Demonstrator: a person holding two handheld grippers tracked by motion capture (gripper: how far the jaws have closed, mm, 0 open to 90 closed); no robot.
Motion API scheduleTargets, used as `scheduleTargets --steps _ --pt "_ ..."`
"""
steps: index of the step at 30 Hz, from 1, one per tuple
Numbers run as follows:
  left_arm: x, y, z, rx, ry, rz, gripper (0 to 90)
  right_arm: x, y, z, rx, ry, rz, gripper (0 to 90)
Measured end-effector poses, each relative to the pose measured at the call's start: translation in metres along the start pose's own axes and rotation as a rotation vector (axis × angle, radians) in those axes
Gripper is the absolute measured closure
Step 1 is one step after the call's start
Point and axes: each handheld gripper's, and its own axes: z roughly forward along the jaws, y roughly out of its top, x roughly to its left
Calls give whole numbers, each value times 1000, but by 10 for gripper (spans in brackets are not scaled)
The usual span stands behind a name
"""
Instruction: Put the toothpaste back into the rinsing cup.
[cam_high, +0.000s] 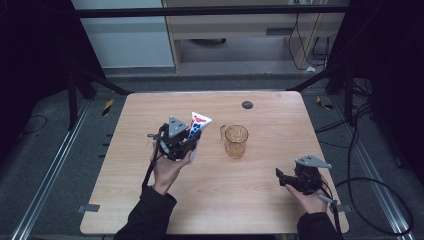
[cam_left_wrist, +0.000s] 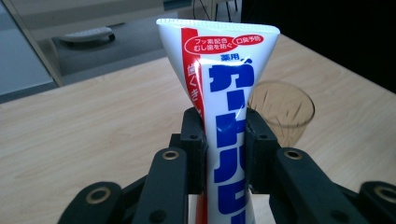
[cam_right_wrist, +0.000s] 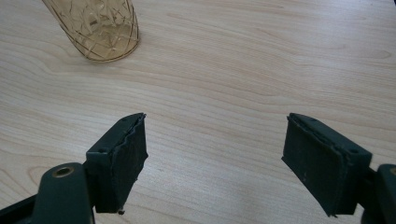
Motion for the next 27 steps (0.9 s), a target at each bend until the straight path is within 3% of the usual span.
scheduleTargets --steps 11,27 --pt "2 23 22 -111 6 -81 726 1 -1 2 0 4 7 204" --pt "-22 46 54 -211 7 -98 727 0 -3 4 -15 0 0 190"
